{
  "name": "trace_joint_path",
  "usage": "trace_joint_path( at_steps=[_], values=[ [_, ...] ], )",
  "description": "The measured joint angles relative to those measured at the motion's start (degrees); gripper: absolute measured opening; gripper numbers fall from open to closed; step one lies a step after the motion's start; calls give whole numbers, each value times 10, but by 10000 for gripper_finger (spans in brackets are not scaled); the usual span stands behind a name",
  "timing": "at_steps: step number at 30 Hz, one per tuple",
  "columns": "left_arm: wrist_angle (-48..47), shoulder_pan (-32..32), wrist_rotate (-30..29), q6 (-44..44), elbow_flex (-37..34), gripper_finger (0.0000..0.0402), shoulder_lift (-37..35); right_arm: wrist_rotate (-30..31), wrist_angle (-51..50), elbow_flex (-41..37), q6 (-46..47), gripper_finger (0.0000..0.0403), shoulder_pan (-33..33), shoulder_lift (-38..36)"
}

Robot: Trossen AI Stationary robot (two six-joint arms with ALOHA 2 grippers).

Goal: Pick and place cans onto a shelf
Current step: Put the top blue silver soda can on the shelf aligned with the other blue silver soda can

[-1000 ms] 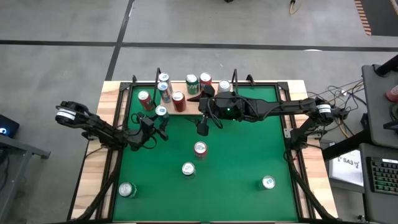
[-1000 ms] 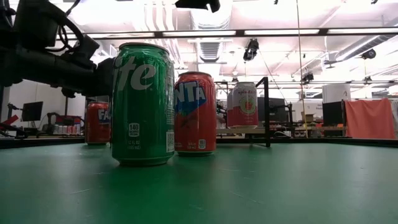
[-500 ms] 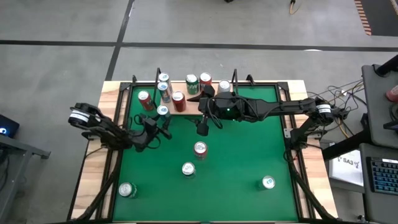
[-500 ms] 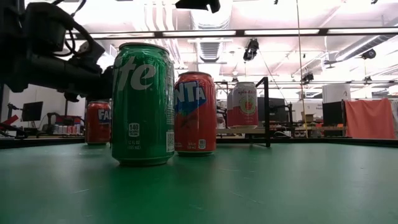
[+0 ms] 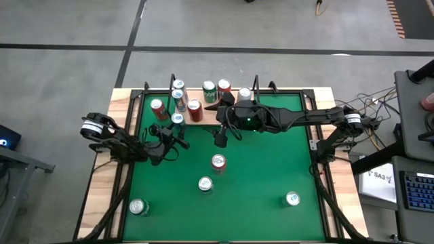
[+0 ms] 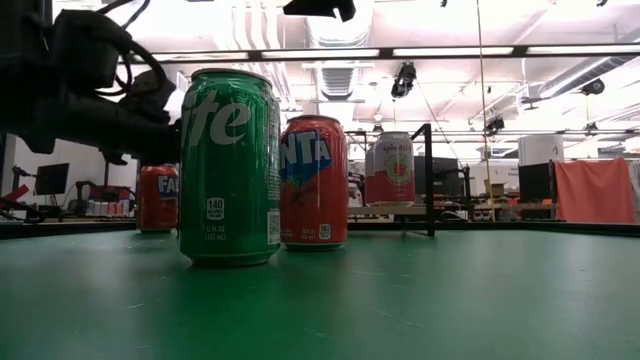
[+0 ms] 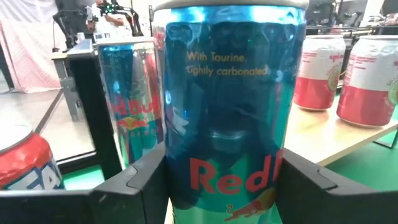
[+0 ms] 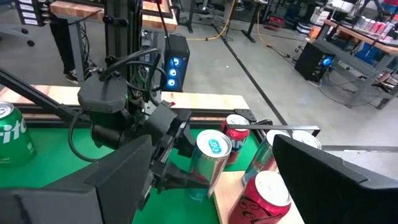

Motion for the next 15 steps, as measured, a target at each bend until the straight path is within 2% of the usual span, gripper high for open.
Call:
trace_joint_path(
  at_steps=[6,11,15],
  values=[
    [0,17,2,24,7,202,1,0,0,0,0,327,0,0],
    [0,40,45,20,5,202,1,0,0,0,0,327,0,0],
    [0,51,49,22,4,202,1,0,-1,0,0,327,0,0]
  ],
)
